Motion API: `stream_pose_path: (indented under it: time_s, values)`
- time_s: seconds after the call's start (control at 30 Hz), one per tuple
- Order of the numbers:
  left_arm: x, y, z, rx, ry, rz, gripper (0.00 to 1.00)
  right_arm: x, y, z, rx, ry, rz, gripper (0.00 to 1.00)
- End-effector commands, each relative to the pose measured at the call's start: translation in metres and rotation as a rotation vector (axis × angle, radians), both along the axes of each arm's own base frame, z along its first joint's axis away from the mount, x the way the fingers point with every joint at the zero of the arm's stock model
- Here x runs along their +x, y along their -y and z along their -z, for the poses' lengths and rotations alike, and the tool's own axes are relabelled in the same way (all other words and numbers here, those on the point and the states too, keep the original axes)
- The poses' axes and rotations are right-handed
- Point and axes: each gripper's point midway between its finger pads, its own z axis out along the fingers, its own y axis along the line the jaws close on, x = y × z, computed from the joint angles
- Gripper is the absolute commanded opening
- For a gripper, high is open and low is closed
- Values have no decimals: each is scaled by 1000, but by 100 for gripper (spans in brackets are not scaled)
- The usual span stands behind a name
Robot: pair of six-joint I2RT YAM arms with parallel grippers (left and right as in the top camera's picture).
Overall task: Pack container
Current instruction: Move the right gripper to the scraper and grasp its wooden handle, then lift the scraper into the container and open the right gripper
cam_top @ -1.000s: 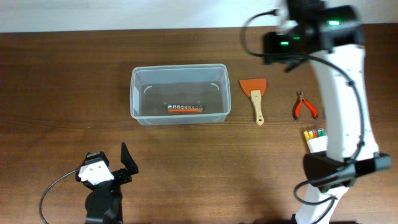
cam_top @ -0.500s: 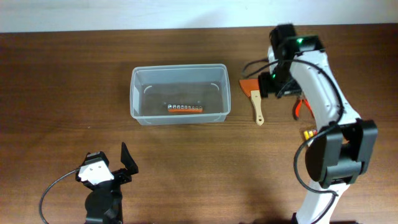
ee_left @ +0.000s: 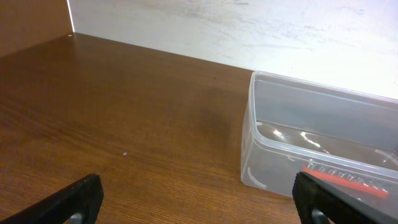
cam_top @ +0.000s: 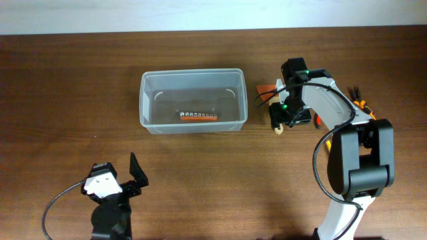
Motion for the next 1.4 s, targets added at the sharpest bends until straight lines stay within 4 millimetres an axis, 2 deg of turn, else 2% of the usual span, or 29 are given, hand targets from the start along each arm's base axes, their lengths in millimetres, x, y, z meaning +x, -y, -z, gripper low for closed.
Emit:
stream_pose_path:
  time_s: [0.0,0.33,0.53,0.63,0.7,0.83,0.93,0.97,1.1,1.23,1.37]
  values:
    - [0,0,1,9,-2,1,99,4,-4,-1,29,25,-7,65]
    - [0,0,1,9,-2,1,99,25,-6,-1,38,108,-8,65]
    - [0,0,1,9,-2,1,99,24,-7,19,37,76,-7,60]
    - [0,0,1,9,-2,1,99,24,-7,25,37,66,-7,61]
    - [0,0,1,9,-2,1,99,25,-7,31,37,64,-8,65]
    - [0,0,1,9,-2,1,99,30,-7,37,38,77,-8,64]
    - [0,0,1,9,-2,1,99,31,-8,36,39,84,-8,45]
    - [0,0,1,9,-2,1,99,31,-7,36,39,83,-7,31]
    - [0,0,1,9,-2,1,99,29,-7,36,39,73,-7,6]
    - [0,0,1,9,-2,1,99,33,-9,19,48,107,-8,4]
    - [0,0,1,9,-2,1,99,58,-11,-31,58,227,-10,4]
